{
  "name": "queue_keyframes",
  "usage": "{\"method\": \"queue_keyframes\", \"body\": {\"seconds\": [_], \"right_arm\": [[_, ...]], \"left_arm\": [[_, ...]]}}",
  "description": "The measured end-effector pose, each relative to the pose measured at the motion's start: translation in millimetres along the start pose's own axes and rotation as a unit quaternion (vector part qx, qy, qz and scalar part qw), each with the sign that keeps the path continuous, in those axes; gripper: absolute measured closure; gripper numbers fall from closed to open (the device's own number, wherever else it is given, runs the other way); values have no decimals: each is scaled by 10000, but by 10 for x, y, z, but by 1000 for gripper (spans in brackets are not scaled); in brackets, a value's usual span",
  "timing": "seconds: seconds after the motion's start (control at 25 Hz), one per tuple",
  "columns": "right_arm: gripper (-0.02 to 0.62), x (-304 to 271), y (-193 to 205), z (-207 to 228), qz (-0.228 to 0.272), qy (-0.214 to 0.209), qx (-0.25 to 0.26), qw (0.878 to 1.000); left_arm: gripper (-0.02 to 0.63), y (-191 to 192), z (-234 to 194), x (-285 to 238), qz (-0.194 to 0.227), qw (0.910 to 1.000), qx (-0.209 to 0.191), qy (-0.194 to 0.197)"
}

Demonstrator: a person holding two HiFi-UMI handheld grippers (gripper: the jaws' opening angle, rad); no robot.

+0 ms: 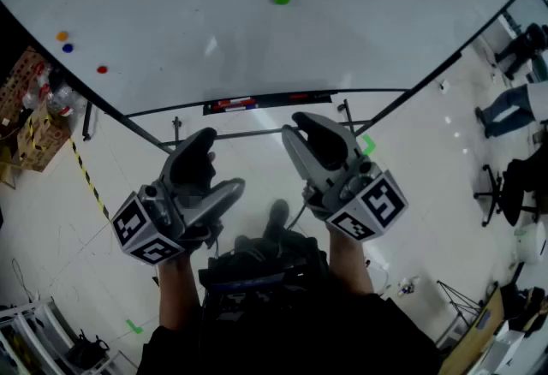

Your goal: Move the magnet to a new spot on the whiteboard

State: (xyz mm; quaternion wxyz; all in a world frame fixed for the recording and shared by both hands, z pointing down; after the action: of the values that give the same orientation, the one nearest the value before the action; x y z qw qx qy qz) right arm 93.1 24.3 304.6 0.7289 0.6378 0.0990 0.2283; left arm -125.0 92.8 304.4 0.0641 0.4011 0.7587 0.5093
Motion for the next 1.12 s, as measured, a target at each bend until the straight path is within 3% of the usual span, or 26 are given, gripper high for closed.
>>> {"method": "queue_keyframes", "body": {"seconds": [0.28,0.6,0.88,1.12], "right_arm": [[495,27,-99,563,-32,105,83,9999],[495,-14,-10,914,-114,157,-16,9998],[492,-338,37,969,-244,281,95,9993],[485,-836,50,1011,-338,773,314,9959]], "left_arm": [[225,88,-171,-547,-65,9999,19,-82],[225,164,-365,-754,-139,9996,191,-182],[225,-2,-644,-683,-83,9997,210,-102],[213,-372,-1140,-580,16,9997,115,208]]}}
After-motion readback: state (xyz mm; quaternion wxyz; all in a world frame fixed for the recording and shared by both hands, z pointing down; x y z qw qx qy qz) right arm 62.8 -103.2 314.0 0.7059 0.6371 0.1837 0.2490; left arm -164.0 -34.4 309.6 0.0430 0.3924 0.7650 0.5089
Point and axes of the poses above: the fingertips, and each gripper's own axes: x backward along the fingers, z to its right, y out of its underside, the point moved 9 cm from there along x, backward along the fingers, and after that the axes turned 2 degrees about x, right-handed, at the moved point
